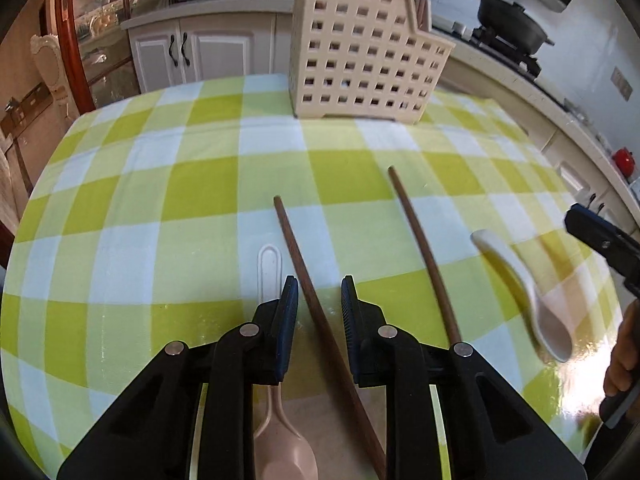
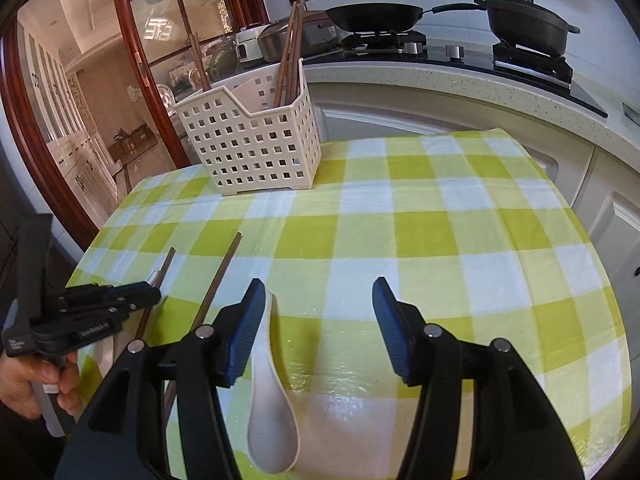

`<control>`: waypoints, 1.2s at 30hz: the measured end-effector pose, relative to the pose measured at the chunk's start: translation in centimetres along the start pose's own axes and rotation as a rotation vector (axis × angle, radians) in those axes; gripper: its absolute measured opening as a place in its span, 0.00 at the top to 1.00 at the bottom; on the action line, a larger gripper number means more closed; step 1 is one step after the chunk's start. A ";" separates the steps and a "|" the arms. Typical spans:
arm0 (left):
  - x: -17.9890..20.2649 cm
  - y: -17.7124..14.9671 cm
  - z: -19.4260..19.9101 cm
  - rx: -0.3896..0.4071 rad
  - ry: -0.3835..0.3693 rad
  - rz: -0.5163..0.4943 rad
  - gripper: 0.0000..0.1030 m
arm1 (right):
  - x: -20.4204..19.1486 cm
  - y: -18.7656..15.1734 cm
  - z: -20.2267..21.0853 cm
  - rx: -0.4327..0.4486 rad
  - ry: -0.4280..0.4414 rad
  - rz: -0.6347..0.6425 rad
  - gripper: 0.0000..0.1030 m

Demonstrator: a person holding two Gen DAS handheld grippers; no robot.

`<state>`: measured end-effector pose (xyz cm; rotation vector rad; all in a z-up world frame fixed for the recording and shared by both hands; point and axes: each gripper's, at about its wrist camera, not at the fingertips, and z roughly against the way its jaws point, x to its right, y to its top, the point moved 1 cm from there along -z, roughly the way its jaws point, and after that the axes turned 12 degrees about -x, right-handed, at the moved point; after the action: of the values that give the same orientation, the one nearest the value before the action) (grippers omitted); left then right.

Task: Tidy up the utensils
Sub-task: 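Close the left tool on a chopstick while the right tool approaches another chopstick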

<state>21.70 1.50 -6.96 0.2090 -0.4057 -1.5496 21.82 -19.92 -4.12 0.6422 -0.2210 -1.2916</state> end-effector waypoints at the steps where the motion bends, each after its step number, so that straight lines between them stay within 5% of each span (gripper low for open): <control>1: 0.1 0.0 0.0 0.000 0.012 -0.005 0.82 | 0.0 0.1 -0.2 -0.005 0.000 -0.002 0.42; 15: 0.6 0.4 -0.4 0.014 0.101 -0.031 0.93 | -1.5 0.1 -1.2 -0.139 0.042 -0.059 0.31; 36: 0.3 0.3 -0.4 0.026 0.081 -0.033 0.95 | -3.2 0.3 -3.0 -0.290 -0.097 -0.078 0.28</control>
<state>22.08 1.18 -7.19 0.2995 -0.3602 -1.5630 22.65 -15.96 -5.79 0.3445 -0.0853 -1.3987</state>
